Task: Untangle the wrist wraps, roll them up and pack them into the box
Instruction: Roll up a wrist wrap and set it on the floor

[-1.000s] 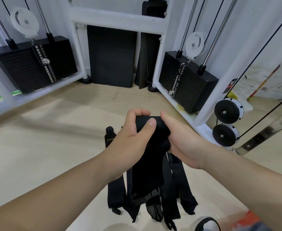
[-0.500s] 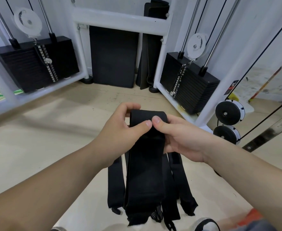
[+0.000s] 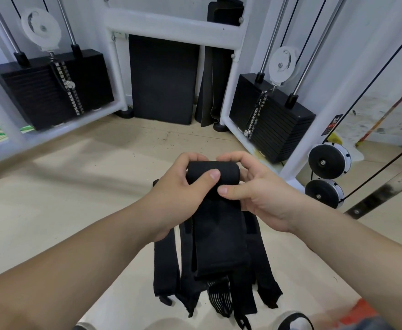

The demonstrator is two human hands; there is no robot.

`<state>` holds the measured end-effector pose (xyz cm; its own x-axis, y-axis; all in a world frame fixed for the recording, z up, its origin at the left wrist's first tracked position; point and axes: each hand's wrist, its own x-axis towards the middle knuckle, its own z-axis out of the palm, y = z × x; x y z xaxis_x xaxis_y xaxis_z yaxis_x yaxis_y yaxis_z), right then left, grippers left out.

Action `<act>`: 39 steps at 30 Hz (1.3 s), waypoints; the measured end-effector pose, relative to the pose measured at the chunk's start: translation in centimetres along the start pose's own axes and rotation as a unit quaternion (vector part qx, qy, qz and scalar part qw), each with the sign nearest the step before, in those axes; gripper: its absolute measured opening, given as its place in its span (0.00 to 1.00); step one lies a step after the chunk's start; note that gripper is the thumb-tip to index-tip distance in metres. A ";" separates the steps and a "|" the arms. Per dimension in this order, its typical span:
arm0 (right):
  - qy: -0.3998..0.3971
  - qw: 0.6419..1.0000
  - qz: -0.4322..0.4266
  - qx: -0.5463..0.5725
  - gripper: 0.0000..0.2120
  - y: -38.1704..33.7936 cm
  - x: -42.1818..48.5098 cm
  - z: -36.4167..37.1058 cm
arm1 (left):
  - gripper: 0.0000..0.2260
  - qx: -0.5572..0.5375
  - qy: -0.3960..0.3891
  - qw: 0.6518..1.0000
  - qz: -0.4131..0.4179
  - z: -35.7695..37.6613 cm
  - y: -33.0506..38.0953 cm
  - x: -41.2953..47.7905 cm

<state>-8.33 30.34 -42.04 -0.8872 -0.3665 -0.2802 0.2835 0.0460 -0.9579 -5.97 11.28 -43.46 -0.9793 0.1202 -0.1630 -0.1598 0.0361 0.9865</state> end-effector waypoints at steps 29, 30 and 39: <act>-0.018 0.998 0.001 0.056 0.24 -0.9 0.1 0.2 | 0.18 -0.036 -0.034 0.999 -0.009 -0.1 0.5 -0.2; -0.035 0.997 0.004 0.069 0.21 -1.0 0.1 0.2 | 0.18 -0.027 -0.031 0.999 0.003 -0.1 0.5 -0.1; 0.037 0.995 -0.011 -0.095 0.16 -1.1 0.6 0.1 | 0.21 0.038 -0.070 0.994 0.068 -0.8 0.8 -0.4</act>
<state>-9.12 29.96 -41.17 -0.9190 -0.3000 -0.2559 0.1960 0.2156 -0.9566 -5.82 10.47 -42.57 -0.9634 0.2657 -0.0341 -0.0118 0.0849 0.9963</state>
